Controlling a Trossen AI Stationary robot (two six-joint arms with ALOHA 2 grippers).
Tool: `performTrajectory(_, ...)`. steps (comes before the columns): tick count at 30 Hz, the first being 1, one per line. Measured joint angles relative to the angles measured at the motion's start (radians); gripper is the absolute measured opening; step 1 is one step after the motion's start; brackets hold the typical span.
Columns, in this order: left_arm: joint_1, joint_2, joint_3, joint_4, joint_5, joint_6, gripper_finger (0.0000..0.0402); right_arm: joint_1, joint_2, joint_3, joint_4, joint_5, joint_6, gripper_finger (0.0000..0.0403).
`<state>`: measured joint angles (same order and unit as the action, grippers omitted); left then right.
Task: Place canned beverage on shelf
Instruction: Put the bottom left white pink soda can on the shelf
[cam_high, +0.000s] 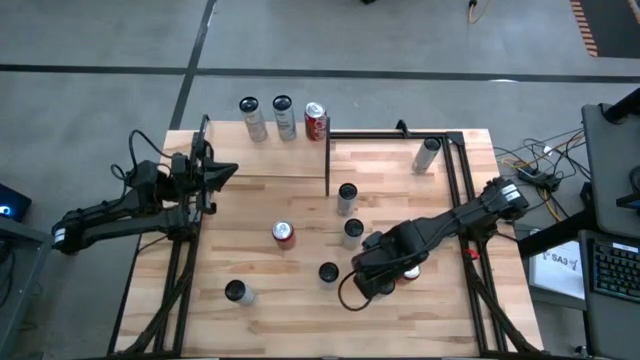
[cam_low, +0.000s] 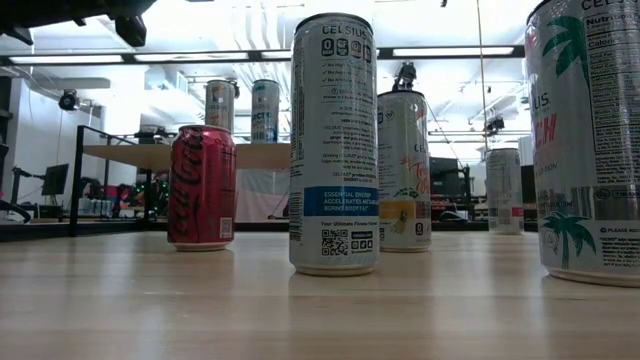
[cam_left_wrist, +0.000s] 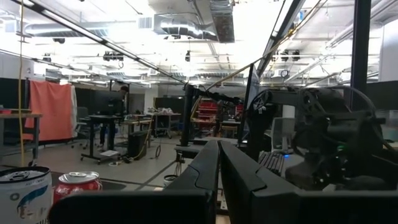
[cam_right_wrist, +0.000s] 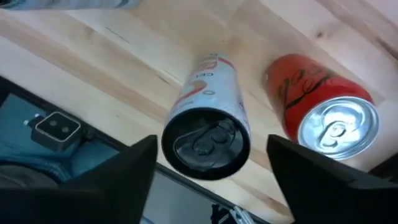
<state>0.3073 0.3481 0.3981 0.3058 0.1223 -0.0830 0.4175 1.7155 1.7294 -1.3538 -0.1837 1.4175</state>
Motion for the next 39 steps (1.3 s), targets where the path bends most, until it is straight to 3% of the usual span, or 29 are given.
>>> performTrajectory(7,0.0,-0.001,0.0,0.0,-0.001,0.0,0.0,0.013,0.03,0.0,0.003,-0.009,0.004,0.0357)
performTrajectory(15,0.0,-0.001,0.0,0.0,-0.001,-0.001,0.0,0.017,0.115,0.0,0.006,-0.008,-0.004,0.0362)
performTrajectory(18,0.0,-0.001,0.0,0.0,-0.001,-0.001,0.0,0.019,0.148,0.0,0.011,-0.035,-0.033,0.0334)
performTrajectory(23,0.0,-0.001,0.0,0.0,-0.002,-0.005,0.0,0.021,0.166,0.0,0.013,-0.053,-0.044,0.0238)
performTrajectory(32,0.0,0.003,0.0,0.001,0.007,-0.04,0.0,0.004,0.112,0.096,-0.107,-0.016,-0.075,0.024)
performTrajectory(36,-0.002,0.027,0.0,0.026,0.108,-0.068,0.0,-0.009,0.094,0.221,-0.224,0.066,-0.109,0.024)
performTrajectory(39,-0.017,0.067,0.0,0.091,0.156,-0.099,0.0,-0.023,0.064,0.3,-0.209,0.115,-0.166,0.024)
